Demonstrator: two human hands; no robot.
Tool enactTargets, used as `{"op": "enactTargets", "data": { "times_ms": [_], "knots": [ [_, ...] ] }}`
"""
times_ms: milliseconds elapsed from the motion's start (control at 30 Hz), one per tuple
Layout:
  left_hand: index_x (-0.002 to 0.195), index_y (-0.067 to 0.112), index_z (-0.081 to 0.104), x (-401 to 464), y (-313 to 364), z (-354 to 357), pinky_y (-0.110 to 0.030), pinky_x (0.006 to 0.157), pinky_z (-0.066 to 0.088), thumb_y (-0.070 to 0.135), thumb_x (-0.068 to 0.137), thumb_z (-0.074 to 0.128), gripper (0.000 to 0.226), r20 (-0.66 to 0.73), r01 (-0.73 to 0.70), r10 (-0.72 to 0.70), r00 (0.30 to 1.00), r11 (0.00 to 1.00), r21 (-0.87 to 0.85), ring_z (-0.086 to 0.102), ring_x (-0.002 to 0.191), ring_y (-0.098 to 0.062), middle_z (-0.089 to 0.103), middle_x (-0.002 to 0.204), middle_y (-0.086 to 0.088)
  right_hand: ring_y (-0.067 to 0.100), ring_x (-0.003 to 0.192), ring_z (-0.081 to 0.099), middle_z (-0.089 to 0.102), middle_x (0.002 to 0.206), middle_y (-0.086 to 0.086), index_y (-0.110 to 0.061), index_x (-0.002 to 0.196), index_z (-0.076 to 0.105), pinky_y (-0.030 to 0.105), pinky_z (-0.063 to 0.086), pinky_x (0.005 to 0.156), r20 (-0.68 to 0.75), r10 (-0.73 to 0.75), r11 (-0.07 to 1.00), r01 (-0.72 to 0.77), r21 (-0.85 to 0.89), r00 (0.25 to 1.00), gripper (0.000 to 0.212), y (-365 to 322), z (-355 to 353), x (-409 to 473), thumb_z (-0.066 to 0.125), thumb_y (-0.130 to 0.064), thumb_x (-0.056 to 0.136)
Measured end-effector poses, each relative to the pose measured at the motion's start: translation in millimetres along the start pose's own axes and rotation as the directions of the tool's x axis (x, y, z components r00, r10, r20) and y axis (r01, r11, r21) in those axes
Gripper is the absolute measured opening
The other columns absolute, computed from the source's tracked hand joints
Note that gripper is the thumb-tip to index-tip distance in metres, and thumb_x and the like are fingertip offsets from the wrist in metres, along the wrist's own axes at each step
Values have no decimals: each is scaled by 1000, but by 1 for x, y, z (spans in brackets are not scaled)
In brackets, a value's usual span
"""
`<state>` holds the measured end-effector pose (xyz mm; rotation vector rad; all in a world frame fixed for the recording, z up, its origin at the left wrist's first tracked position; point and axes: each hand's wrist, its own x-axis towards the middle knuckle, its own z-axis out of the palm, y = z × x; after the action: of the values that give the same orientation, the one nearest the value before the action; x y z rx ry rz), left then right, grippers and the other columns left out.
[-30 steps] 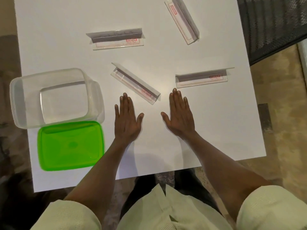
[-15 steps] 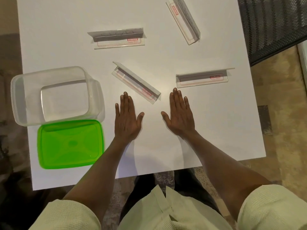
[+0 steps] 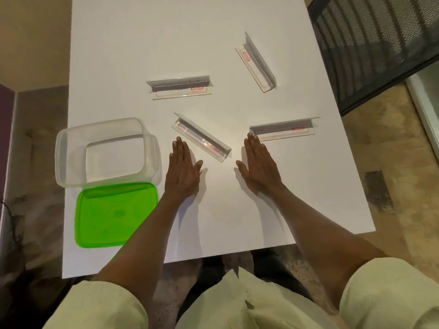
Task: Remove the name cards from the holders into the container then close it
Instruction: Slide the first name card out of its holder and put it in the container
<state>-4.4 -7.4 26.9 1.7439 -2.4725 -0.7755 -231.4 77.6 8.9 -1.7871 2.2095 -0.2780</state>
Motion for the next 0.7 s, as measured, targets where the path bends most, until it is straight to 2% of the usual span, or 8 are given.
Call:
{"op": "enactTargets", "data": {
  "times_ms": [133,333,400,433,500,567,700],
  "knots": [
    [154,1,-1,13,17,-42,-41,125,2,37,104,31,69,-74,-34,35,997,999,17,-8,152,-25,-8,164,-13,21,149,18,22,160,9,-5,150,27,33,21,121,-55,-33,999,34,21,998,66,-12,-32,21,44,-41,97],
    [154,1,1,31,31,-83,-40,125,2,35,105,29,66,-151,-78,85,985,996,50,-7,152,-24,-7,164,-12,23,148,21,26,158,12,-3,149,28,33,18,120,-85,-93,996,93,-1,992,61,-30,-60,38,41,-37,99],
    [154,1,3,36,31,-91,-40,125,3,34,105,30,65,-164,-87,96,982,994,62,-5,153,-25,-5,164,-13,27,145,29,34,154,16,-1,146,34,35,24,118,-94,-101,995,101,-2,990,58,-35,-64,43,42,-34,100],
    [154,1,5,39,31,-94,-41,124,4,33,105,30,64,-164,-86,94,982,995,59,-4,153,-25,-3,164,-13,30,140,36,41,149,17,0,142,39,37,32,114,-106,-102,995,103,3,989,53,-37,-66,45,43,-32,99],
    [154,0,9,44,29,-98,-41,125,5,33,105,30,63,-152,-78,88,984,995,68,-1,153,-25,1,164,-14,32,122,51,55,129,16,-2,125,51,40,47,96,-127,-105,994,105,-10,986,39,-40,-68,50,43,-29,98],
    [153,-1,15,49,27,-100,-43,124,8,32,105,30,60,-130,-79,91,987,992,101,4,152,-27,8,163,-16,31,107,54,59,112,13,-5,111,57,39,47,84,-106,-113,993,108,-46,988,29,-40,-67,55,41,-26,98],
    [148,-4,29,58,23,-103,-42,122,16,26,105,34,52,-123,-105,124,985,983,152,21,149,-33,27,157,-22,32,99,58,62,101,14,-4,94,62,38,42,83,-31,-50,999,50,-11,998,25,-38,-60,60,43,-20,97]
  ]
}}
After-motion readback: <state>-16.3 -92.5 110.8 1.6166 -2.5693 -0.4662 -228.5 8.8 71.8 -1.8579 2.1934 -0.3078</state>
